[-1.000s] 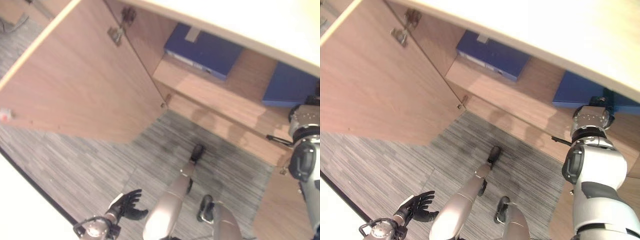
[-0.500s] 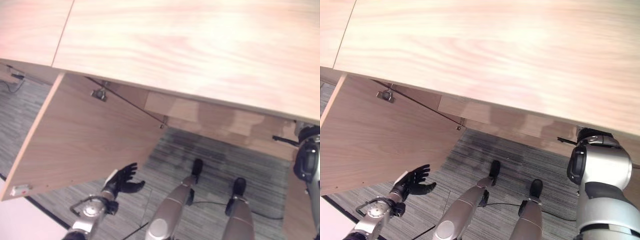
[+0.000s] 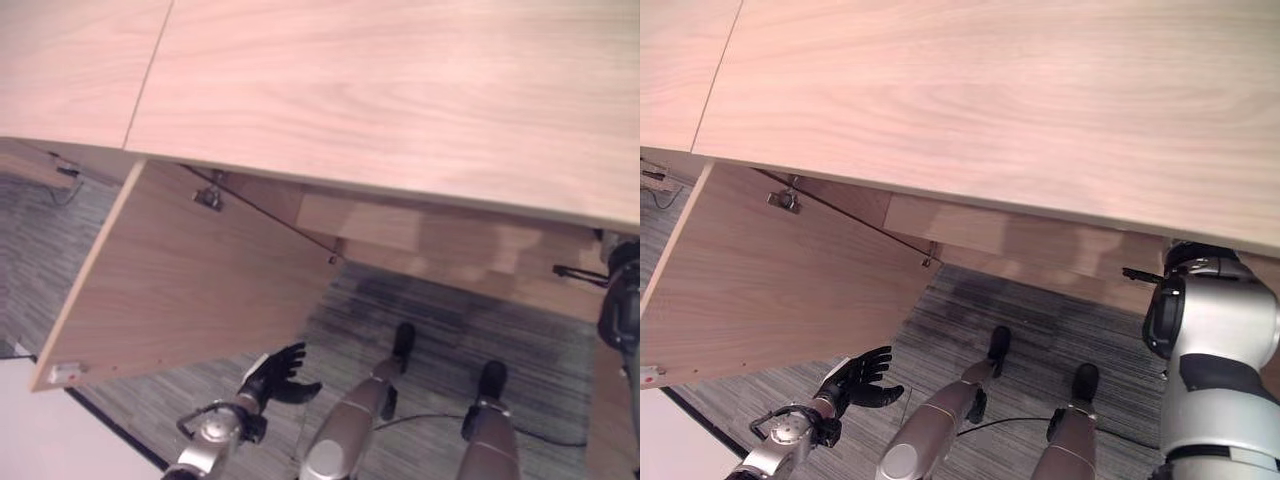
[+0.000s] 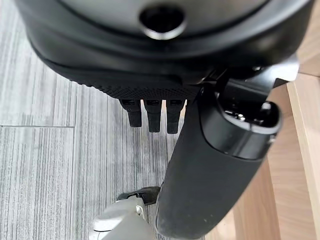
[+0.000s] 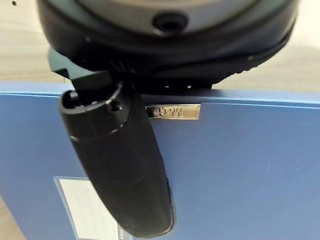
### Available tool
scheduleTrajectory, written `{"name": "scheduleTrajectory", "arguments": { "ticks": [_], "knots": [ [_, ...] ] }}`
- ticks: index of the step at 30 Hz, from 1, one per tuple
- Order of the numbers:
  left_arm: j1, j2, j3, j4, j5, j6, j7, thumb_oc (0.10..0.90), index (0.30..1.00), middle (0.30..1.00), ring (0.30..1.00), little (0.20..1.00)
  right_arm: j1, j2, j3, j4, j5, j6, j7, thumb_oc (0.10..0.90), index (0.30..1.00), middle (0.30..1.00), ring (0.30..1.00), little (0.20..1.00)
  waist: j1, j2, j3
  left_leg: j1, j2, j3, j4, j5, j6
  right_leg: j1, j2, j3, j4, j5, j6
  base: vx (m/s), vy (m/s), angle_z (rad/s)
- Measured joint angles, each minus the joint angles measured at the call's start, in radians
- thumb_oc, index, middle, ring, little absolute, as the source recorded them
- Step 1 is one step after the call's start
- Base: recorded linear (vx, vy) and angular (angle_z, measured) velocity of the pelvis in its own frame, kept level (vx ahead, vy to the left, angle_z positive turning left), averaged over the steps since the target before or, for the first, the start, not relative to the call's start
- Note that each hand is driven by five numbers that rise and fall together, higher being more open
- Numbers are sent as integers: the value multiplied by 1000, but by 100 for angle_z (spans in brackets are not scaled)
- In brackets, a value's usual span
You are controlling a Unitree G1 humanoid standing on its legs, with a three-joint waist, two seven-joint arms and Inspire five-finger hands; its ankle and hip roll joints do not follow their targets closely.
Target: Put the empty folder in the office cabinet
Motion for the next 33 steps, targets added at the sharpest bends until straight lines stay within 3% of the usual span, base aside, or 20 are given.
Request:
{"name": "scheduleTrajectory", "arguments": {
  "ticks": [3, 5, 7, 9, 10, 12, 14, 15, 16, 18, 23, 30, 31, 33],
  "knots": [
    [-4, 5, -4, -10, 0, 5, 0, 800, 900, 900, 900, 900, 1, -5, 18, 6, 0, 11, -5, 800, 900, 900, 900, 900, -2, -6, 3, -16, -5, -8, 30, -5, -1, -27, -2, -7, 74, -34, -7, -73, -86, 15],
    [-24, 22, -4, -12, 1, 11, 3, 800, 900, 900, 900, 900, 1, -2, 32, 15, -1, 14, -9, 800, 900, 900, 900, 900, -12, -27, 6, -88, -16, -24, 155, -44, -3, -87, -12, -8, 188, -86, -37, -52, -106, 30],
    [-54, 51, 0, 24, 1, 17, 24, 800, 900, 900, 900, 900, 12, 70, 52, -22, -1, 16, -10, 800, 900, 900, 900, 900, -21, -79, 43, -195, 9, -45, 402, -161, -20, -154, 8, -21, 371, -173, -84, -56, -127, 13],
    [-96, 51, 4, 60, 1, 22, 39, 800, 900, 900, 900, 900, 5, 114, 52, -60, -4, 16, -1, 800, 900, 900, 900, 900, -30, -132, 81, -307, 36, -61, 571, -229, -44, -247, 28, -36, 520, -231, -126, -53, -61, 13],
    [-111, 49, 3, 63, 1, 32, 40, 800, 900, 900, 900, 900, 3, 118, 50, -74, -9, 15, 6, 800, 900, 900, 900, 900, -48, -146, 90, -347, 42, -67, 626, -233, -45, -282, 31, -45, 573, -247, -143, -11, -4, 11],
    [-119, 33, -2, 77, 1, 40, 41, 800, 900, 900, 900, 900, -20, 135, 78, -91, -10, 15, 3, 800, 900, 900, 900, 900, -53, -146, 96, -408, 50, -78, 745, -291, -48, -326, 33, -55, 650, -271, -153, 4, 7, -17],
    [-164, 29, -6, 108, -1, 41, 47, 800, 900, 900, 900, 900, -54, 146, 115, -110, -32, 7, 4, 800, 900, 900, 900, 900, -50, -144, 112, -443, 50, -80, 766, -302, -58, -374, 46, -41, 686, -281, -140, -25, 9, -31],
    [-191, 30, 12, 119, -2, 37, 77, 800, 900, 900, 900, 900, -77, 151, 113, -102, -37, -8, 0, 800, 900, 900, 900, 900, -60, -146, 125, -452, 42, -70, 800, -302, -59, -387, 29, -23, 716, -291, -143, -22, 5, -44],
    [-209, 30, 13, 146, -13, 40, 89, 800, 900, 900, 900, 900, -104, 179, 137, -107, -40, -13, 5, 800, 900, 900, 900, 900, -61, -142, 125, -453, 38, -85, 933, -418, -49, -410, 31, -34, 718, -288, -138, -9, 6, -24],
    [-230, 17, 19, 180, -23, 40, 103, 800, 900, 900, 900, 900, -104, 182, 131, -113, -40, -15, 6, 800, 900, 900, 900, 900, -81, -148, 128, -459, 35, -79, 926, -419, -43, -410, 29, -23, 719, -288, -128, 24, 2, 4],
    [-204, 5, 19, 179, -21, 41, 104, 800, 900, 900, 900, 900, -77, 183, 107, -93, -39, -14, 18, 800, 900, 900, 900, 900, -84, -151, 127, -381, 42, -75, 822, -392, -8, -327, 27, -42, 617, -258, -131, 66, -46, 8],
    [-168, 0, 39, 167, 1, 39, 98, 800, 900, 900, 900, 900, -10, 203, 69, -58, -38, -11, 19, 800, 900, 900, 900, 900, -79, -175, 106, -261, 50, -75, 682, -350, -44, -210, 21, -73, 498, -216, -143, 43, -35, 8],
    [-170, 0, 40, 169, 1, 40, 98, 800, 900, 900, 900, 900, -7, 205, 69, -58, -38, -9, 22, 776, 865, 865, 865, 865, -81, -175, 106, -253, 51, -77, 671, -353, -38, -199, 22, -77, 488, -220, -140, 142, -45, 6],
    [-171, -2, 47, 172, 1, 41, 98, 800, 900, 900, 900, 900, 16, 215, 67, -63, -38, -12, 32, 438, 356, 356, 356, 356, -79, -178, 105, -224, 51, -78, 647, -347, -37, -171, 22, -80, 469, -218, -137, -17, -5, 6]
  ]
}}
